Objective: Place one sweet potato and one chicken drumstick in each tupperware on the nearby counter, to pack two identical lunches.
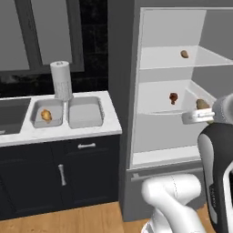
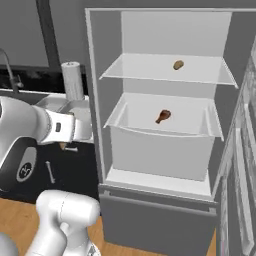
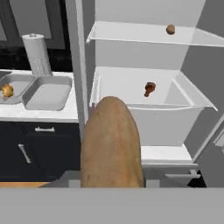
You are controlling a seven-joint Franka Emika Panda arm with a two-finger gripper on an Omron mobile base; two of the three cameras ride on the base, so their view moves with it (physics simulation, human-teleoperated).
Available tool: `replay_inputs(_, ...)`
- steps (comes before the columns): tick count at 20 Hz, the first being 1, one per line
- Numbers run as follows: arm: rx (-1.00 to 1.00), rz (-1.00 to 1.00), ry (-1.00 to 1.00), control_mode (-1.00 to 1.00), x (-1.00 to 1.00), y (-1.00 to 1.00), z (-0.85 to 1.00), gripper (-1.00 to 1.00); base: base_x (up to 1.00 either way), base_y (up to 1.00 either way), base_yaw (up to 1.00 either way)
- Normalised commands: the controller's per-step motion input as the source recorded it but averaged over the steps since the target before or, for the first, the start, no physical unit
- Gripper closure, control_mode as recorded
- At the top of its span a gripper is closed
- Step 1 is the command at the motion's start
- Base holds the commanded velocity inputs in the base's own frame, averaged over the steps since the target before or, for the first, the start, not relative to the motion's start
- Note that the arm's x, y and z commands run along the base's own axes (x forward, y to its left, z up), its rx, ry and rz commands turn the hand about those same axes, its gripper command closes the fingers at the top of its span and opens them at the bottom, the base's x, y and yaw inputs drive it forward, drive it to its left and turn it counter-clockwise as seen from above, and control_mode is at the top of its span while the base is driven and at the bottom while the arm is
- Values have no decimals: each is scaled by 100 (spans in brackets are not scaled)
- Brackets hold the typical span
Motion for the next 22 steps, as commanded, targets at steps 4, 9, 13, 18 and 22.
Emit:
replay_inputs(4,0,0,0,100,0,0,0,100,-59,100,2)
replay_inputs(9,0,0,0,100,0,0,0,100,7,100,0)
replay_inputs(13,0,0,0,100,0,0,0,100,97,100,0)
replay_inputs(18,0,0,0,100,0,0,0,100,100,70,0)
replay_inputs(22,0,0,0,100,0,0,0,100,100,-8,1)
